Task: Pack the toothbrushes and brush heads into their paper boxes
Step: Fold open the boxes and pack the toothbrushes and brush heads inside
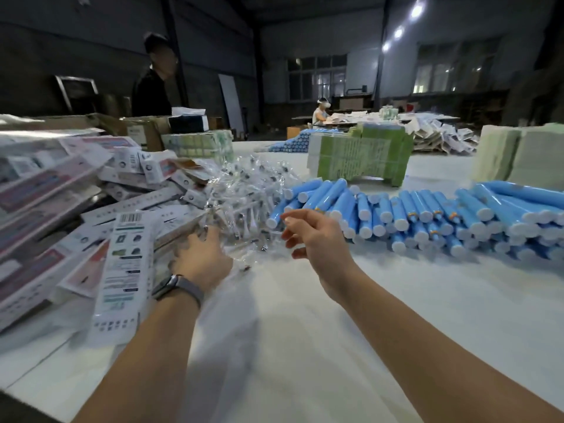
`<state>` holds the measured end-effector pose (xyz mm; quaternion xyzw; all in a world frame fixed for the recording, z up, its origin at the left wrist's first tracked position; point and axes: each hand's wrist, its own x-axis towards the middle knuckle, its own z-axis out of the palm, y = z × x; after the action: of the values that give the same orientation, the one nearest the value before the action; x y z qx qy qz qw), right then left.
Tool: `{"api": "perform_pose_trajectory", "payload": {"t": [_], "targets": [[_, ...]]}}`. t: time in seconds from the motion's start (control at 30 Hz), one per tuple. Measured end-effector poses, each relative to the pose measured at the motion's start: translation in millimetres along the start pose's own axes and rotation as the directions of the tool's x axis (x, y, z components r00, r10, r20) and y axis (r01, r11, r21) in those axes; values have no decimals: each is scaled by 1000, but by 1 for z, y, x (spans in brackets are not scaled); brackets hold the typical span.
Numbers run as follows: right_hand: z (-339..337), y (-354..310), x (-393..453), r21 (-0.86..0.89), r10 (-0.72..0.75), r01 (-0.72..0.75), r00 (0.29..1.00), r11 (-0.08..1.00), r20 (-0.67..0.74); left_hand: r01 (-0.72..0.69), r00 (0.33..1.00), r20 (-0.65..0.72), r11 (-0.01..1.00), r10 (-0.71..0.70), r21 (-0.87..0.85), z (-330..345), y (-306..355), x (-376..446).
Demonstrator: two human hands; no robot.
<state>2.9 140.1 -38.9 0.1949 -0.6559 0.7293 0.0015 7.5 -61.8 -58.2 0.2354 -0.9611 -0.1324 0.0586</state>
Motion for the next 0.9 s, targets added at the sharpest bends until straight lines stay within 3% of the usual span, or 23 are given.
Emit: {"api": "perform_pose_trajectory", "payload": {"t": [0.17,0.33,0.4,0.43,0.5,0.57,0.6,0.7,0.77,0.9], "targets": [[-6,-2,-1,-32,-16,16,1000,999,1,-58,993,-110,997,52,-53,-6,-2,5],[-8,-3,-2,-96,-27,29,1000,995,13,-133,991,-36,990,131,-53,-19,-5,8],[-7,-1,-1,-151,-22,27,999,988,38,-151,988,-53,974,144,-170,-21,-5,10],[-7,0,-1,-197,-24,35,998,980,57,-145,989,-71,934,129,-326,-21,-4,10],[-7,0,-1,-293,-55,82,993,953,100,-59,997,-13,694,71,-718,-21,4,6],[-8,0,-2,-421,-124,183,979,889,162,57,991,102,431,82,-901,-22,17,0],[-9,0,-2,-496,-152,237,967,835,207,82,986,131,374,106,-924,-21,22,-2],[-10,0,-3,-622,-189,353,930,698,316,60,973,118,275,198,-960,-24,38,-12],[-8,-2,-3,-605,-246,385,921,697,302,11,977,66,265,201,-964,-25,46,-19],[-8,-19,-3,-486,-440,453,885,747,149,-244,952,-168,305,255,-921,-17,64,-36]]}}
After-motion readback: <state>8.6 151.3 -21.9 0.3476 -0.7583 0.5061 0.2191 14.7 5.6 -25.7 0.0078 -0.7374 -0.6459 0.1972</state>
